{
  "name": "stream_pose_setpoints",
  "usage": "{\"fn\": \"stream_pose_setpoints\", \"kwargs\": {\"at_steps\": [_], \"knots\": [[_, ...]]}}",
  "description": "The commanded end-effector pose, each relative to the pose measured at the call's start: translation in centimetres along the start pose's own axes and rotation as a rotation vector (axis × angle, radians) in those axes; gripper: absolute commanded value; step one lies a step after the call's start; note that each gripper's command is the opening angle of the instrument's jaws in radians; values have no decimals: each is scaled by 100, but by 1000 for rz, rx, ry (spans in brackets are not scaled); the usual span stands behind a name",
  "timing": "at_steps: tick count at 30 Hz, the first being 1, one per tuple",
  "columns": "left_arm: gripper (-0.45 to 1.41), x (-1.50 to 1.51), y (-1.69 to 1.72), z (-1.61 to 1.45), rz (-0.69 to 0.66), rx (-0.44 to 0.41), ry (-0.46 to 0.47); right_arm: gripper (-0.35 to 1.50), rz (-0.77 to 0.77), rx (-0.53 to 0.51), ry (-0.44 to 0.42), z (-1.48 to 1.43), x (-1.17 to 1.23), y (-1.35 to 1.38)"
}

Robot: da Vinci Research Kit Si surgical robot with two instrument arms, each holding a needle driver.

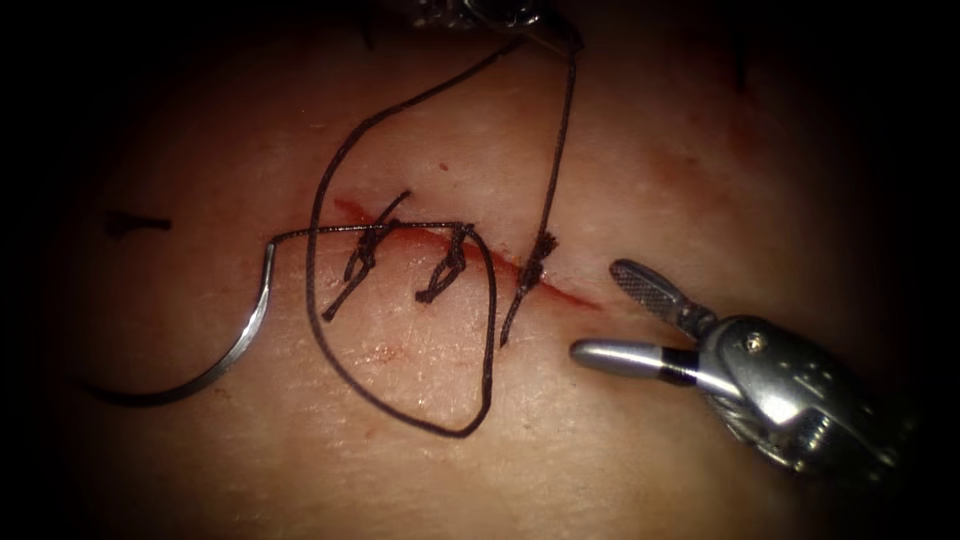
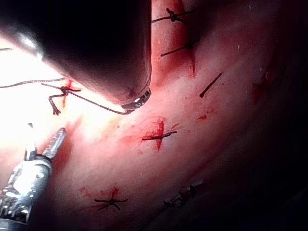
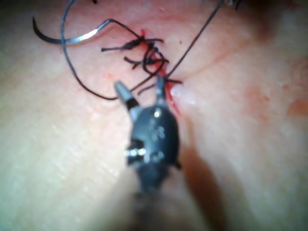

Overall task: Wound Closure
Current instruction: Pull the long end of the thread taut with the left gripper by pulling it up

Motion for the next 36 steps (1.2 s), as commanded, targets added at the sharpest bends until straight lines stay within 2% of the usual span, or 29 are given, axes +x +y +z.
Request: {"fn": "stream_pose_setpoints", "kwargs": {"at_steps": [1,7,14,26,30,36], "knots": [[-45,-2,2,6,1,-2,0,116,1,-4,16,30,11,27],[-45,-7,14,2,10,-5,-2,116,-4,-18,23,62,8,54],[-45,-9,32,-2,17,-5,-3,113,-2,-27,16,77,-1,72],[-45,-4,44,-9,35,-3,-3,116,6,-23,11,107,-12,65],[-45,0,49,-16,35,-2,1,116,5,-21,4,120,-25,64],[-45,4,56,-20,43,-3,0,115,14,-16,0,125,-41,71]]}}
